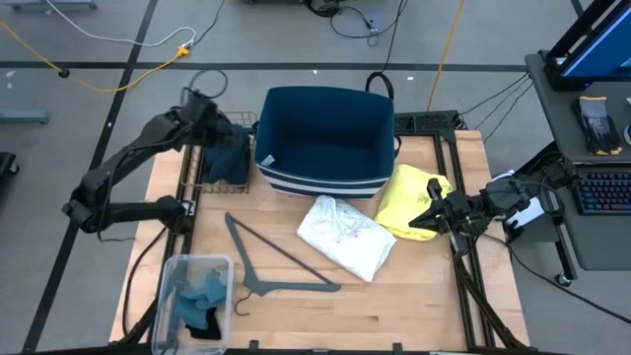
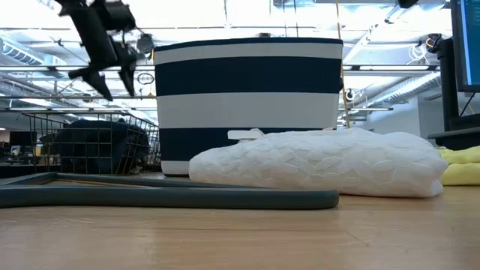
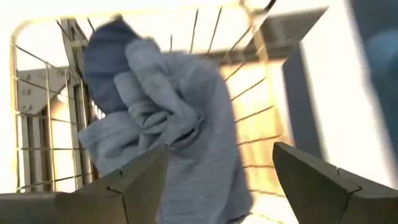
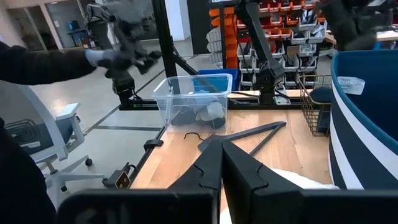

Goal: Pick & Place Cloths
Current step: Put the yellow shirt into the blue bin

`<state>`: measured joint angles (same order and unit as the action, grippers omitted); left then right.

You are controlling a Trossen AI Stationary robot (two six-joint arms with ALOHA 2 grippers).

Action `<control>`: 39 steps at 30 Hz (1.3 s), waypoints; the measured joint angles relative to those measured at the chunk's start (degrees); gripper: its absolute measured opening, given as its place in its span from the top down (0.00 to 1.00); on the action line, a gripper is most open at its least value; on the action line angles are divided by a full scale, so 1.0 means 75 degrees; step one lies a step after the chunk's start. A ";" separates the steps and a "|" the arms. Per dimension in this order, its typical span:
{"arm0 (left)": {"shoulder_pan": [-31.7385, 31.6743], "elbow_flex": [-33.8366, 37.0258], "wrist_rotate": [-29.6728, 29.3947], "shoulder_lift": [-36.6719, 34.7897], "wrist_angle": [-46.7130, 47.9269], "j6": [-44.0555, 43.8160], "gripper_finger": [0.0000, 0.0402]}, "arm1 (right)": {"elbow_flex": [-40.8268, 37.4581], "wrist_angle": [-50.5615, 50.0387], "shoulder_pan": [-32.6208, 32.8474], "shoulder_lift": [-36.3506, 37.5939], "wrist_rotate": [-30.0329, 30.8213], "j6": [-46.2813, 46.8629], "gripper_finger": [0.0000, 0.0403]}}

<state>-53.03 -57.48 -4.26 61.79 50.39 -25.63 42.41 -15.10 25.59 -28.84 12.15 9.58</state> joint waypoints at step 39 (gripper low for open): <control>0.3404 -0.0379 0.0164 -0.3349 -0.0151 -0.0616 0.99 | 0.1718 -0.5451 -0.0116 -0.2415 0.3178 0.5953 1.00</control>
<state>-27.51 -60.31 -3.03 36.67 49.25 -30.25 55.30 -55.98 24.72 -46.96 35.98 54.23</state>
